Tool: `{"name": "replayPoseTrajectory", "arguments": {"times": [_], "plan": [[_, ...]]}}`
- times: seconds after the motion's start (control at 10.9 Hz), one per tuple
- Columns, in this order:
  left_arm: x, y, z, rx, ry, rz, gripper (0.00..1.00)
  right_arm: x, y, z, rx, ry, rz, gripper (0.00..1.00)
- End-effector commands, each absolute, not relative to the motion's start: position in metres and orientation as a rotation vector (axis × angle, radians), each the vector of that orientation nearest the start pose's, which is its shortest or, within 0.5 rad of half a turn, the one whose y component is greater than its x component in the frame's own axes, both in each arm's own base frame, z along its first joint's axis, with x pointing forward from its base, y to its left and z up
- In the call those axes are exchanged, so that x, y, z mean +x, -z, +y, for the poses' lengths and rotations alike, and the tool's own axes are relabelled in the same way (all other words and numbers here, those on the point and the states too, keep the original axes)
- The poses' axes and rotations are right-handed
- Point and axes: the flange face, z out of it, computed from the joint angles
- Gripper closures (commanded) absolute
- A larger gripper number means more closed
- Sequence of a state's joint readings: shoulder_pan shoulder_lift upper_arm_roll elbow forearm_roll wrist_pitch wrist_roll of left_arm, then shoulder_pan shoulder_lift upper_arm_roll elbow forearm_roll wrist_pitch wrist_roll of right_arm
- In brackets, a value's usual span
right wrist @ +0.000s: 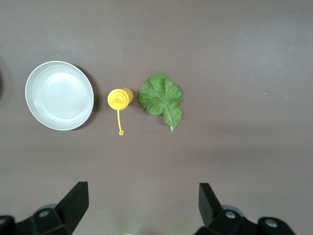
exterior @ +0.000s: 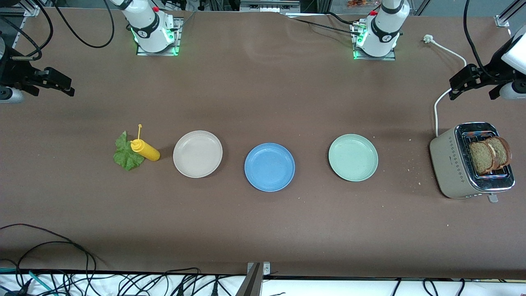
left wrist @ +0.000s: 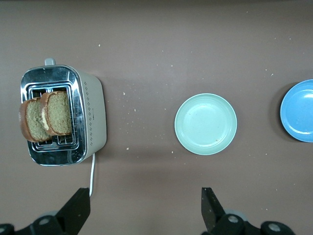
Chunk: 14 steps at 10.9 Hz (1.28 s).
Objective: Make sandwich in blue plate with both arms
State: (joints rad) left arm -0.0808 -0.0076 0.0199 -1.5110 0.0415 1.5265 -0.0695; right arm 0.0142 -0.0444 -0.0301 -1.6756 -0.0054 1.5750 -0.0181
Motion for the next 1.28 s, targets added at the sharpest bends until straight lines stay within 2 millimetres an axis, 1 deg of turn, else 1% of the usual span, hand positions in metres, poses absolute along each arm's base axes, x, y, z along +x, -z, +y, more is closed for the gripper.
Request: {"name": "replayPoseTrajectory", "arguments": {"times": [0.0, 1.01, 1.1, 1.19], "plan": [[0.5467, -0.6581, -0.0277, -3.075, 0.035, 0.004, 0.0, 0.5374, -0.6064, -0.0097, -3.15, -0.082, 0.009, 0.0], [0.5474, -0.6573, -0.0218, -3.075, 0.032, -0.01, 0.0, 0.5372, -0.6062, -0.0097, -3.15, -0.085, 0.009, 0.0], [0.5433, -0.6599, -0.019, -3.075, 0.017, -0.018, 0.0, 0.5372, -0.6062, -0.0097, -3.15, -0.085, 0.009, 0.0], [0.5404, -0.661, -0.0203, -3.074, -0.006, -0.015, 0.0, 0.5372, -0.6062, -0.0097, -3.15, -0.085, 0.009, 0.0]]}}
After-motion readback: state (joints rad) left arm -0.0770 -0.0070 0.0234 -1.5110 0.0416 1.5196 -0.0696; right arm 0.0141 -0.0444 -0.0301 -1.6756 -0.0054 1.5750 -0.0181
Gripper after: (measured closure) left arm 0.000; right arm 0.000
